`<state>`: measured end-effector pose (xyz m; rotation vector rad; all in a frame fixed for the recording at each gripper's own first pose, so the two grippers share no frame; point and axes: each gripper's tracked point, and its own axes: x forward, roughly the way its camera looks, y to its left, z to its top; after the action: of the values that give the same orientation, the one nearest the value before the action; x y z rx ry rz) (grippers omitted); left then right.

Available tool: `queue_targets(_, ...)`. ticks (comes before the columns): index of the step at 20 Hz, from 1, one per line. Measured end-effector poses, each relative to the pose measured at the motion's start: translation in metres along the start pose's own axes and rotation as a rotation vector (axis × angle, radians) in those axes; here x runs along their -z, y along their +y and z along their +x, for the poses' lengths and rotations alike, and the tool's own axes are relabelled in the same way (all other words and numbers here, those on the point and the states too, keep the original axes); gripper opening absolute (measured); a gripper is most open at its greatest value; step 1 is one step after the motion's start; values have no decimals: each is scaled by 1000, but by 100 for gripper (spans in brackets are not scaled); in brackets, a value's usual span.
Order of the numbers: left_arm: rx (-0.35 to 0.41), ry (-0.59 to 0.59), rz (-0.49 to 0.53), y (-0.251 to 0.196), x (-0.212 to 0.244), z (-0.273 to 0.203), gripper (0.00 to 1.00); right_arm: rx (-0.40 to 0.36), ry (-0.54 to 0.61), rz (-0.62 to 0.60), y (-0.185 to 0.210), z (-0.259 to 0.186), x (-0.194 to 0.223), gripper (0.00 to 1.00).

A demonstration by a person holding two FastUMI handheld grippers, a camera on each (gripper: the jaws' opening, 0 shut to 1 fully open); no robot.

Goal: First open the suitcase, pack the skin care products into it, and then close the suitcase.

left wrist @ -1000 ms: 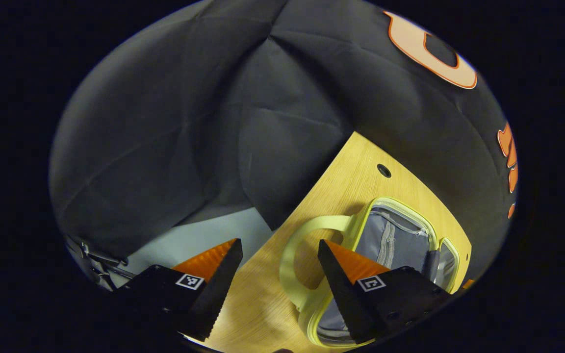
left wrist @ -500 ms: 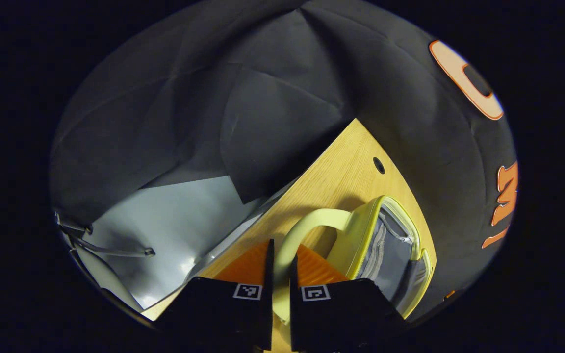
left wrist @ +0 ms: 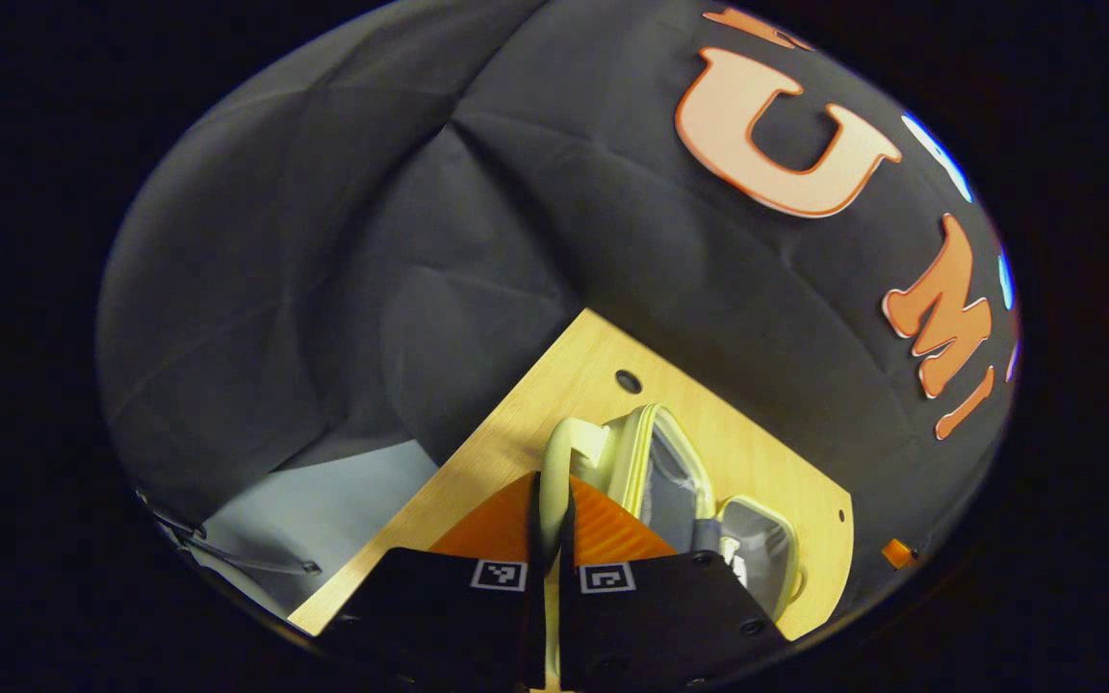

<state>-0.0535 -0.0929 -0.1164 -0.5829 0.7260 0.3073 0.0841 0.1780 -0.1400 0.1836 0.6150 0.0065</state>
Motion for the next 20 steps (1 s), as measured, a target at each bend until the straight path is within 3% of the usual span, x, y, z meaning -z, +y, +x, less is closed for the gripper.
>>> queue_targets(6, 114, -89, 65, -97, -16, -54, 6, -48, -46, -15, -23, -8, -10, 88)
queue_targets(10, 234, -110, 152, -190, -11, -82, 6, -78, -64, -8, -41, -8, -15, 88)
queue_targets(16, 402, -57, 235, -309, 42, -93, 6, -67, -89, 6, -82, -19, -13, 88)
queue_targets(20, 462, 1, 288, -364, 91, -89, 6, -57, -86, 28, -108, -26, -4, 88)
